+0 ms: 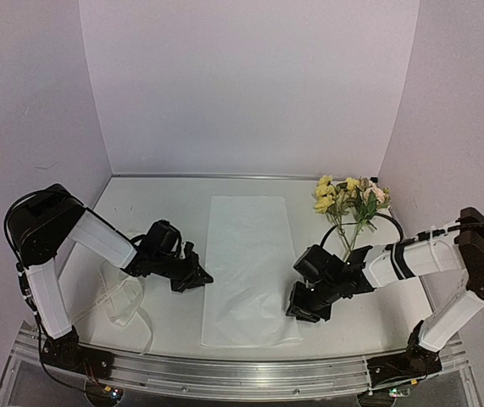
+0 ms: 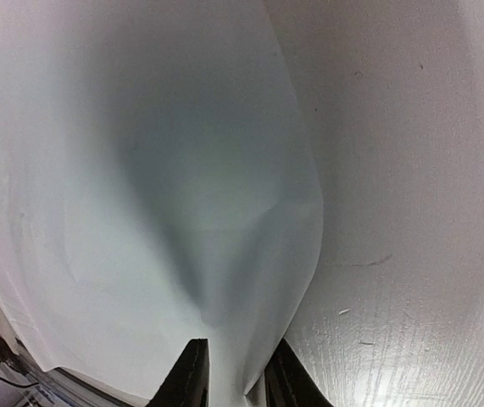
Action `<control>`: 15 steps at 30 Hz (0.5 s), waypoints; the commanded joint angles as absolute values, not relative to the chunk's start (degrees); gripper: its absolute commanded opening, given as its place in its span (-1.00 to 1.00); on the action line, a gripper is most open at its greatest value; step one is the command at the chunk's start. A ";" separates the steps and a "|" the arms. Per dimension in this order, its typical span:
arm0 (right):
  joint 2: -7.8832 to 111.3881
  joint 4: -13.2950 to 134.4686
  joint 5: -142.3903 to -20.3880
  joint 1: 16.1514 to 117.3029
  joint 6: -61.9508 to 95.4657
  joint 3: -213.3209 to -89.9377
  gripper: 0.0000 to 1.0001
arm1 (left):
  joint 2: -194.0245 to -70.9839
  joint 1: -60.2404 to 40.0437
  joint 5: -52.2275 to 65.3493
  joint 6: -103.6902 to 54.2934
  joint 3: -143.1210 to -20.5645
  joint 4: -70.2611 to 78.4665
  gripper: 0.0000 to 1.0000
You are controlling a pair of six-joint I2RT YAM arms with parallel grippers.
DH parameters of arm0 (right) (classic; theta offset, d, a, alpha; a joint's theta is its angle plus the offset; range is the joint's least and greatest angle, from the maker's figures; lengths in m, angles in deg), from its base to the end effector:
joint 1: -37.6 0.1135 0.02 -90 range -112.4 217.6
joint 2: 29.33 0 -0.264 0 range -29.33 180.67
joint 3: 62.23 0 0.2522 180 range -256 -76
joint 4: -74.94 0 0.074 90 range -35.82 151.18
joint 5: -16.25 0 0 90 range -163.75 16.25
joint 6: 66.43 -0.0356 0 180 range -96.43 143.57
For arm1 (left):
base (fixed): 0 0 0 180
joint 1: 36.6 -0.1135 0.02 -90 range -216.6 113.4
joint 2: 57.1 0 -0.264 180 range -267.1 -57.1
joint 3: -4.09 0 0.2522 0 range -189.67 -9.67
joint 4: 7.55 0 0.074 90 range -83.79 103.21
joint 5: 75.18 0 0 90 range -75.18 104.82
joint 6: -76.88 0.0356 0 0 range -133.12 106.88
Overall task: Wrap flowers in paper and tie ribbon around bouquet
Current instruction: Move the folded wrapping paper to the center of the board.
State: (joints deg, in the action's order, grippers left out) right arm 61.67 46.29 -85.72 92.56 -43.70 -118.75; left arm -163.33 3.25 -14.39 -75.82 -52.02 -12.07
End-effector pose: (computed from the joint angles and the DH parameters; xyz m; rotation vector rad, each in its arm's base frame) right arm 0.1557 0.2349 0.1376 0.2466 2.9864 0.7783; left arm 0.2415 -0.2242 0.0984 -0.2566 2.7376 -1.3162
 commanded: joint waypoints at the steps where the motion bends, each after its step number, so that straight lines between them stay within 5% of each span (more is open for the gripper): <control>1: 60.96 42.06 -83.50 92.90 -42.45 -120.94 -0.57 | -164.06 3.66 -13.64 -75.36 -53.58 -13.12 -1.00; 11: 56.51 34.35 -80.34 93.29 -38.29 -122.54 -0.53 | -164.32 3.66 -13.17 -74.13 -53.65 -11.74 -1.00; 15: 57.67 34.03 -81.34 93.40 -38.12 -123.76 -0.68 | -164.33 3.64 -13.39 -74.01 -53.78 -11.77 -0.99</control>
